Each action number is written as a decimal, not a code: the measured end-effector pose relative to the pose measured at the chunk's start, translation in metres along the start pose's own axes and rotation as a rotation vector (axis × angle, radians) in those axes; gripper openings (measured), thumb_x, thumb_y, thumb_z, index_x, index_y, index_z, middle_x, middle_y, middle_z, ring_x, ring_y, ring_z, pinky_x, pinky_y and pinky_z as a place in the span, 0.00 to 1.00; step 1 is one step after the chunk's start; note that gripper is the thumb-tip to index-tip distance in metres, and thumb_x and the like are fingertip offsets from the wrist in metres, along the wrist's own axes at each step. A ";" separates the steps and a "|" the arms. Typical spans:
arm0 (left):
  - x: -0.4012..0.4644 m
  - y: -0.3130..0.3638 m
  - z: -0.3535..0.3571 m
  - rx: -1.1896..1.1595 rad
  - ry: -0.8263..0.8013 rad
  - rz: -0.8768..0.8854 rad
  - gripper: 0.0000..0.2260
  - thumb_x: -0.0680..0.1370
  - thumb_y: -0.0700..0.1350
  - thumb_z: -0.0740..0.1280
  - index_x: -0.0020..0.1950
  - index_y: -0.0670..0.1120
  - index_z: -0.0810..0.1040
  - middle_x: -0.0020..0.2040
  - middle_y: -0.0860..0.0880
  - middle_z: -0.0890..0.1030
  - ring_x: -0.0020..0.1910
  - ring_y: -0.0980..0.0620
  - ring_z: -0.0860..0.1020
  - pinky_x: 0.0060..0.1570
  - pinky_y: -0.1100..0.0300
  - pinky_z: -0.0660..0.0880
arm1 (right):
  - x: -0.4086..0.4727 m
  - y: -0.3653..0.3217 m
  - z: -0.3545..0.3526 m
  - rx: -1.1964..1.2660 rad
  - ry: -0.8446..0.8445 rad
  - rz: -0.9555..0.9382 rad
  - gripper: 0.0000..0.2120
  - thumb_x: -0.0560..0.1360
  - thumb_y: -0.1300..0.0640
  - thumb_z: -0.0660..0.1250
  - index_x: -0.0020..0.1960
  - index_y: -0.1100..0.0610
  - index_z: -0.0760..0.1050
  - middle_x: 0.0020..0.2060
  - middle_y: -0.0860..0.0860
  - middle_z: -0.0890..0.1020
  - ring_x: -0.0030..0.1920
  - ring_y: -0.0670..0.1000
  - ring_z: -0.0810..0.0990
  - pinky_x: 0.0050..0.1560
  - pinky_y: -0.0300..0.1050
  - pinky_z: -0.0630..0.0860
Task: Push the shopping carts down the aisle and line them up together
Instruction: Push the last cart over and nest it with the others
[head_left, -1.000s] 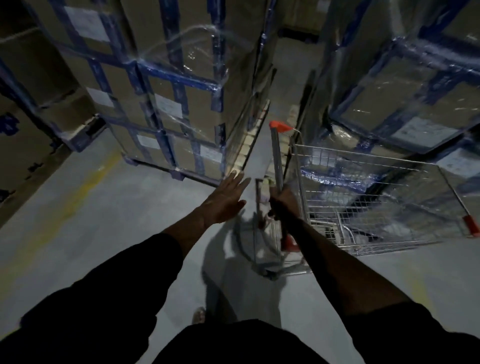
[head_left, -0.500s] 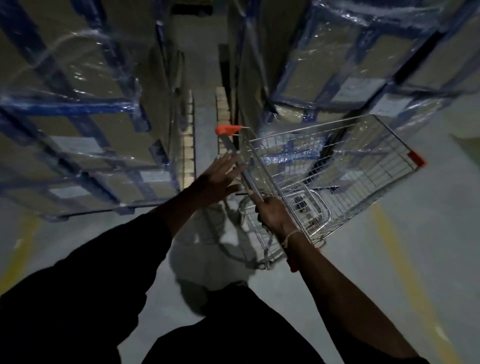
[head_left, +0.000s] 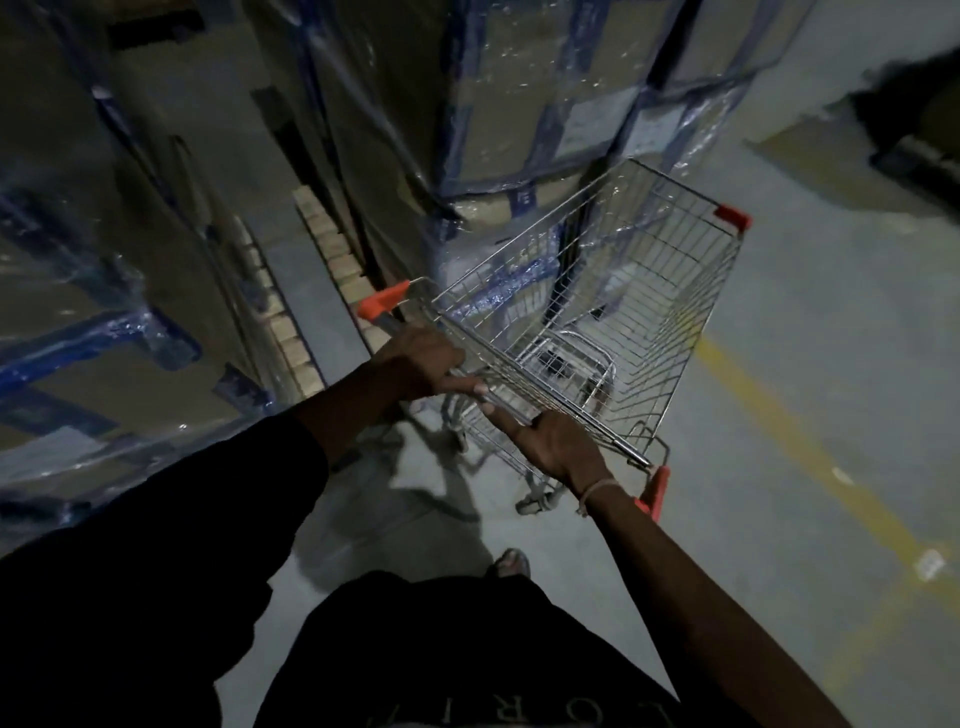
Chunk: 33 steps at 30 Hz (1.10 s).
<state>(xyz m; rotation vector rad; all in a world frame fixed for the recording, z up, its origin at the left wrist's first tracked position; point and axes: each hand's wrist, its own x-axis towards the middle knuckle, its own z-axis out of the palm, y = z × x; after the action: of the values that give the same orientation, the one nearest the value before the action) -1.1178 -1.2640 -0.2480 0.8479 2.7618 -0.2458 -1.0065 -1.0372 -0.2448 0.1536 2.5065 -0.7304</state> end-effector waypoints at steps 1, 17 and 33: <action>0.007 -0.003 0.002 0.048 0.020 0.064 0.35 0.74 0.78 0.51 0.53 0.52 0.82 0.48 0.49 0.85 0.50 0.46 0.82 0.46 0.54 0.68 | -0.001 0.000 0.002 -0.010 0.014 0.027 0.46 0.68 0.13 0.51 0.33 0.58 0.72 0.28 0.55 0.76 0.32 0.57 0.78 0.40 0.51 0.76; -0.031 0.002 -0.006 -0.119 0.119 0.424 0.48 0.61 0.86 0.37 0.38 0.48 0.78 0.38 0.49 0.81 0.41 0.46 0.81 0.46 0.53 0.72 | -0.074 -0.031 0.041 -0.190 0.340 0.286 0.52 0.55 0.07 0.43 0.28 0.57 0.71 0.26 0.54 0.78 0.30 0.56 0.80 0.37 0.48 0.77; -0.028 0.106 -0.018 0.050 0.143 0.870 0.39 0.72 0.82 0.51 0.44 0.49 0.83 0.42 0.45 0.85 0.46 0.42 0.84 0.50 0.51 0.74 | -0.178 0.017 0.103 -0.168 0.620 0.618 0.44 0.65 0.11 0.48 0.26 0.54 0.65 0.22 0.50 0.71 0.25 0.52 0.73 0.29 0.43 0.64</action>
<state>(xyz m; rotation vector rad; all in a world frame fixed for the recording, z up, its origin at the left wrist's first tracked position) -1.0384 -1.1883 -0.2324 2.0109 2.2205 -0.0849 -0.8035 -1.0706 -0.2361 1.1857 2.8084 -0.2245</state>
